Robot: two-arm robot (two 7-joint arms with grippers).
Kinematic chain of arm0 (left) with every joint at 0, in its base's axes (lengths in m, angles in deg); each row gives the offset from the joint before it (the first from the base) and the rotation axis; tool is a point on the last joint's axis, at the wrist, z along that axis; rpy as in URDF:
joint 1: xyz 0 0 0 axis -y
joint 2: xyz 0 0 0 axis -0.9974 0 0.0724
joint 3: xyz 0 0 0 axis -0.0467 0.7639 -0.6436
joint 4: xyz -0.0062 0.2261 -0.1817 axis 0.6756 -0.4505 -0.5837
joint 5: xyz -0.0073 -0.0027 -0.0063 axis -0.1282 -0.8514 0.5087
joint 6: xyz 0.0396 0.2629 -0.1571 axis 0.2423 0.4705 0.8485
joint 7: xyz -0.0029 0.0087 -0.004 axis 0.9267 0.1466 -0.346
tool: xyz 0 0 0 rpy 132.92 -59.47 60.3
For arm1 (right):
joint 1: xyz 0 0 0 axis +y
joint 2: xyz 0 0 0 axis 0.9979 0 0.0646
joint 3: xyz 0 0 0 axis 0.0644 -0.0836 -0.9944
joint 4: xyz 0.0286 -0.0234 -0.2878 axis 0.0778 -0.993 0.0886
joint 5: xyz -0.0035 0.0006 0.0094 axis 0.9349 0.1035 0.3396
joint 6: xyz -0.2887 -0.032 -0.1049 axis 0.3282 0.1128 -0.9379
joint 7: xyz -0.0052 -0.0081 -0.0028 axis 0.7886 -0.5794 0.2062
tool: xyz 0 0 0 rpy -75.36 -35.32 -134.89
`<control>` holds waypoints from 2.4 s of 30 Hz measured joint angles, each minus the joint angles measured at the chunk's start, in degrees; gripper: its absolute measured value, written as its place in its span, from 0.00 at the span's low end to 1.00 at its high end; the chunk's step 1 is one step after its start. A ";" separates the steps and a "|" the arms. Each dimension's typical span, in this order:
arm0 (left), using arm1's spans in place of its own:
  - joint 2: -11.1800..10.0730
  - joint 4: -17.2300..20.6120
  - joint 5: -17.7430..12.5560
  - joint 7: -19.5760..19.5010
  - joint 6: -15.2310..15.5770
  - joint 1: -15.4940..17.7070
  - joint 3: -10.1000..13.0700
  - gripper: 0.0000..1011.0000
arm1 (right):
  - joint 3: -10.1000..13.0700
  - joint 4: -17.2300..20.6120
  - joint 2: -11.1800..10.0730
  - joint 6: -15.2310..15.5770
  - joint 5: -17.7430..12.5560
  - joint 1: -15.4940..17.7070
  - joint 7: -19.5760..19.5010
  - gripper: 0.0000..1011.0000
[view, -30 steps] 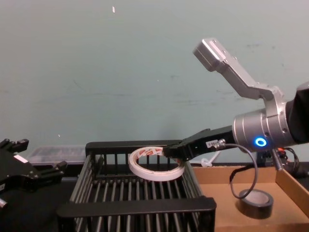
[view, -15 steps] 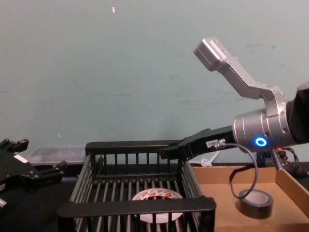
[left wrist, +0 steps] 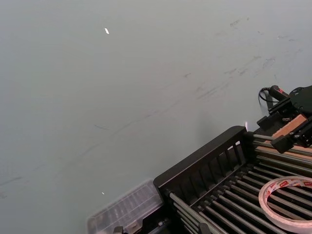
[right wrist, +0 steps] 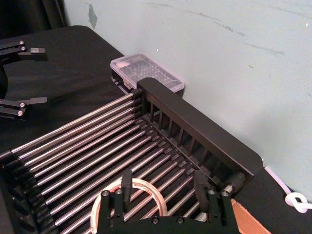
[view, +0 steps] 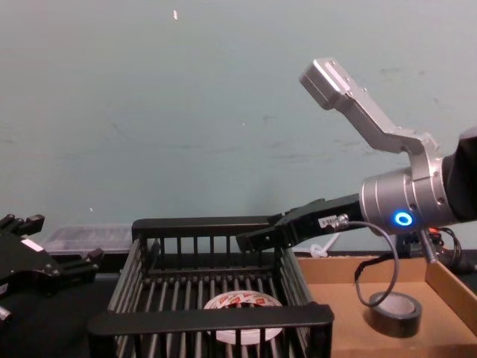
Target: Pick up the white tape and place it into the black box , Pick up the silver tape and place it into the brown box.
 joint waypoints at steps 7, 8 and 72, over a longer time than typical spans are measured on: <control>0.00 0.00 0.00 0.00 0.00 0.00 0.00 0.99 | 0.00 0.00 0.00 0.00 -0.04 0.00 0.01 0.96; 0.00 0.00 0.00 0.00 0.00 0.00 0.00 0.99 | 0.00 0.00 -0.01 0.00 -0.05 0.00 0.01 0.99; 0.00 0.00 0.00 0.00 0.00 0.00 0.00 0.99 | 21.36 30.89 -11.30 -17.05 3.02 37.07 -17.50 0.99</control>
